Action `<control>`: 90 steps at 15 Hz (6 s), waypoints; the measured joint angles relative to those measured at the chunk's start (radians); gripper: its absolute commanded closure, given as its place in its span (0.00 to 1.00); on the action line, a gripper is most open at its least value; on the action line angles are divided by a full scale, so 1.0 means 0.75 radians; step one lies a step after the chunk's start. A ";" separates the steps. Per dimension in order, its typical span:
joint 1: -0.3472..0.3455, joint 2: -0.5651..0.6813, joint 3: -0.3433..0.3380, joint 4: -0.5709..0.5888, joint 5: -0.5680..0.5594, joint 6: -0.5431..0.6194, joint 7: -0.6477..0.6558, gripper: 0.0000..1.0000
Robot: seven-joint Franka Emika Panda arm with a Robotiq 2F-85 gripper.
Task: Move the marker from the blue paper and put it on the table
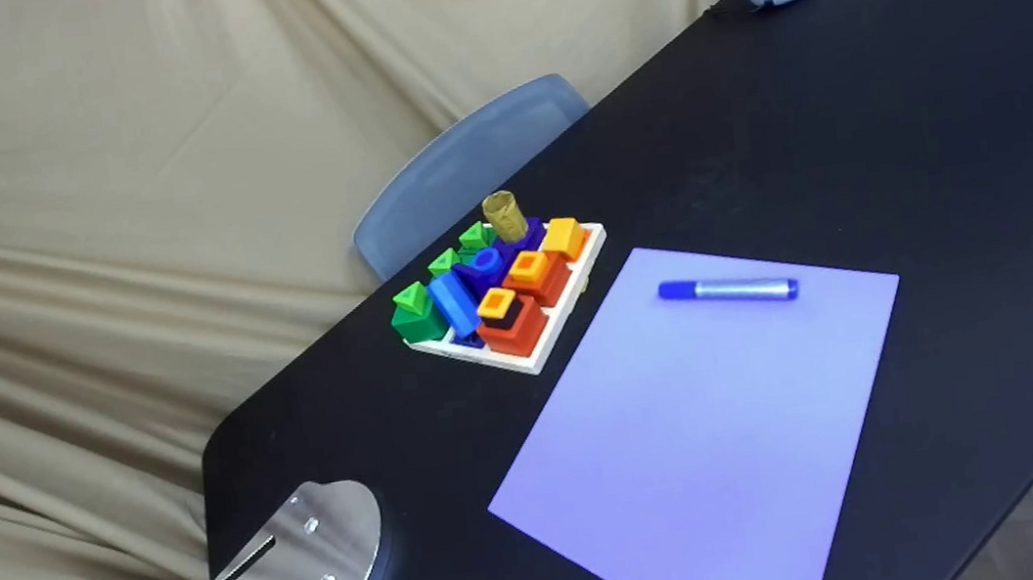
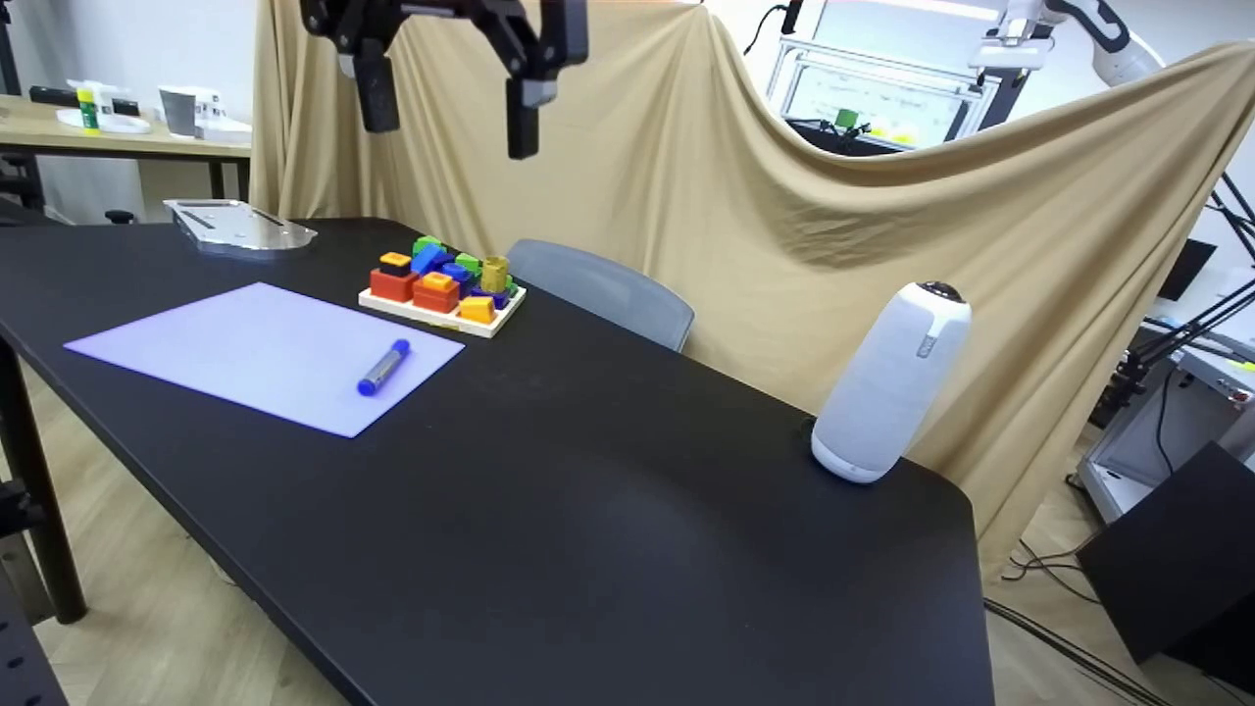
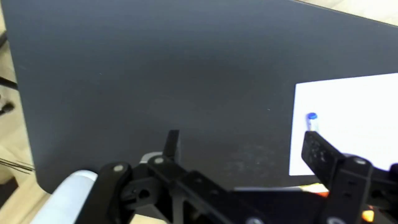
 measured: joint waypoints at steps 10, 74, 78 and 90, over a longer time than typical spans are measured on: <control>0.427 0.339 0.039 0.007 0.303 0.210 -0.204 0.00; 0.505 1.679 -0.032 0.710 -0.047 0.862 0.606 0.95; 0.471 1.703 -0.071 0.708 -0.043 0.846 0.685 0.95; 0.471 1.764 -0.101 0.712 0.084 0.859 0.907 0.07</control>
